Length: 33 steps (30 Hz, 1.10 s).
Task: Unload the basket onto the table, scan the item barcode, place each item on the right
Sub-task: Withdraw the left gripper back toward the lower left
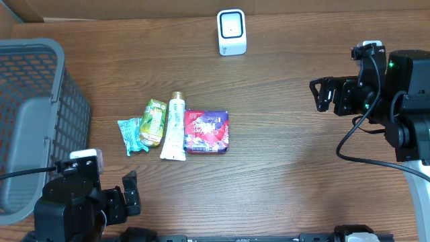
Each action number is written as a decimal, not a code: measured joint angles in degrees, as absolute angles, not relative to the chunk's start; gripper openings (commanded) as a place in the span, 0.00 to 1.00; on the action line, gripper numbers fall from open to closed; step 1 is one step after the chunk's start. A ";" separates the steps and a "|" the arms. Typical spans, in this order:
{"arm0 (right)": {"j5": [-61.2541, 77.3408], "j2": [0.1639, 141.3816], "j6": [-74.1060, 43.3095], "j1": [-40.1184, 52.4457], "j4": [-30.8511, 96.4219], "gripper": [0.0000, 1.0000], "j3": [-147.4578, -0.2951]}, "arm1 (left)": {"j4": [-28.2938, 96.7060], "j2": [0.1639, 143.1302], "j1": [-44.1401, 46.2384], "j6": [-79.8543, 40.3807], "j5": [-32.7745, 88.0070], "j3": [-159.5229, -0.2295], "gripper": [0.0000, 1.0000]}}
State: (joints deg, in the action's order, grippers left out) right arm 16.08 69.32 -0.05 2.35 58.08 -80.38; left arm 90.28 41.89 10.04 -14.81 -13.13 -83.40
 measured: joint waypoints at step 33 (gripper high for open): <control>16.12 69.32 -0.05 2.35 58.08 1.00 -80.38 | 89.67 21.41 1.61 -14.81 -13.13 -72.10 0.99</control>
